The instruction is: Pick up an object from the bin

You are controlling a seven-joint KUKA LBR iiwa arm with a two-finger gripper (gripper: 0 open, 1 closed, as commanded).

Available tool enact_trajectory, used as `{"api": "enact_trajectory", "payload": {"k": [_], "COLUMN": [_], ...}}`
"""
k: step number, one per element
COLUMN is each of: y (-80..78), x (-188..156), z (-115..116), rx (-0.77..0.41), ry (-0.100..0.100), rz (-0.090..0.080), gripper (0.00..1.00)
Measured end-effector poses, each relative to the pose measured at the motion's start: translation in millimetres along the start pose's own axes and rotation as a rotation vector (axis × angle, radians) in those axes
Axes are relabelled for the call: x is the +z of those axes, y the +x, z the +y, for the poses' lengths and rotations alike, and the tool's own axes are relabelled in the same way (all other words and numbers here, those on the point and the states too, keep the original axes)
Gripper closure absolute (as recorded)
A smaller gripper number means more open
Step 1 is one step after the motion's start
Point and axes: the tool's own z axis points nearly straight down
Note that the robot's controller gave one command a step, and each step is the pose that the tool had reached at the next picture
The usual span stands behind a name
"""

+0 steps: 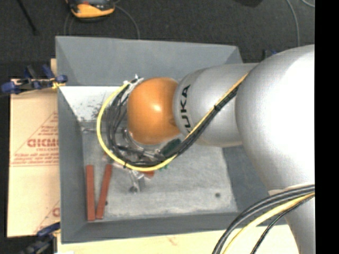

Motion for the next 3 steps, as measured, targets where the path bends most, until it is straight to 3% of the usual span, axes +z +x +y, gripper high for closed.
{"api": "enact_trajectory", "payload": {"k": [1, 2, 3], "y": [-24.6, -41.2, -37.3], "x": [6, 8, 18], "z": [6, 42, 60], "rx": [-0.124, -0.285, -0.501], "ry": [0.005, 0.003, 0.002], "rz": [0.001, -0.003, -0.001], "gripper": [0.0, 0.0, 1.0]}}
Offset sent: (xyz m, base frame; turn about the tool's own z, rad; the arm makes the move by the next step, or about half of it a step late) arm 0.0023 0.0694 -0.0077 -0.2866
